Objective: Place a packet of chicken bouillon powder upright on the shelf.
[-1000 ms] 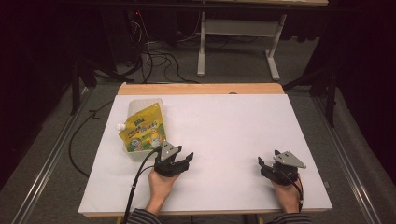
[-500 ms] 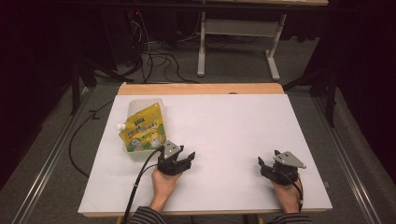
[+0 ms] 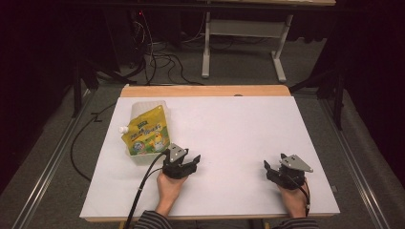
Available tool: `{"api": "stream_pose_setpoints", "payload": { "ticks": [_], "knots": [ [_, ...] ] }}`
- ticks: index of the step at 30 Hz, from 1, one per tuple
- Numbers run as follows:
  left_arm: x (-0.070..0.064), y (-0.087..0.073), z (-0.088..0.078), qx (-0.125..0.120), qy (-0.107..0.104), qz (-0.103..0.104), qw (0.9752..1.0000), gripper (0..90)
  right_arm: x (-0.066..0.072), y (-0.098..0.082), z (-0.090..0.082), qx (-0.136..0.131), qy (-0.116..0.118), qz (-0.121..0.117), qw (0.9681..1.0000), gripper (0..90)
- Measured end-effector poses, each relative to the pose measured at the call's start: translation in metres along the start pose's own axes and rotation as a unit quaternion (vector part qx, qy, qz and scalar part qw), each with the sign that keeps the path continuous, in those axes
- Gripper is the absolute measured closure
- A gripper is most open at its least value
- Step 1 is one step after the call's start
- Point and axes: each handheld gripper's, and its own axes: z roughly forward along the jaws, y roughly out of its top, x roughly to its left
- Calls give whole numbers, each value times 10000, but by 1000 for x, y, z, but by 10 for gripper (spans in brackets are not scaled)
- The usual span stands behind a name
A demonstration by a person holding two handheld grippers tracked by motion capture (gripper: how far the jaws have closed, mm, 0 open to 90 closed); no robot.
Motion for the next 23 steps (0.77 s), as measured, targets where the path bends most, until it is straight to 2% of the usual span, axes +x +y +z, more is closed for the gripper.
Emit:
{"api": "stream_pose_setpoints", "payload": {
  "ticks": [9,18,23],
  "knots": [
    [1,0,2,78,45,-70,9999,434,0,0,0,16,-1,-44,10000,313],
    [-3,-1,2,62,163,101,9998,397,0,0,0,33,-12,-38,10000,313],
    [-3,-1,2,69,149,103,9998,392,0,0,0,18,-6,-25,10000,313]
  ]
}}
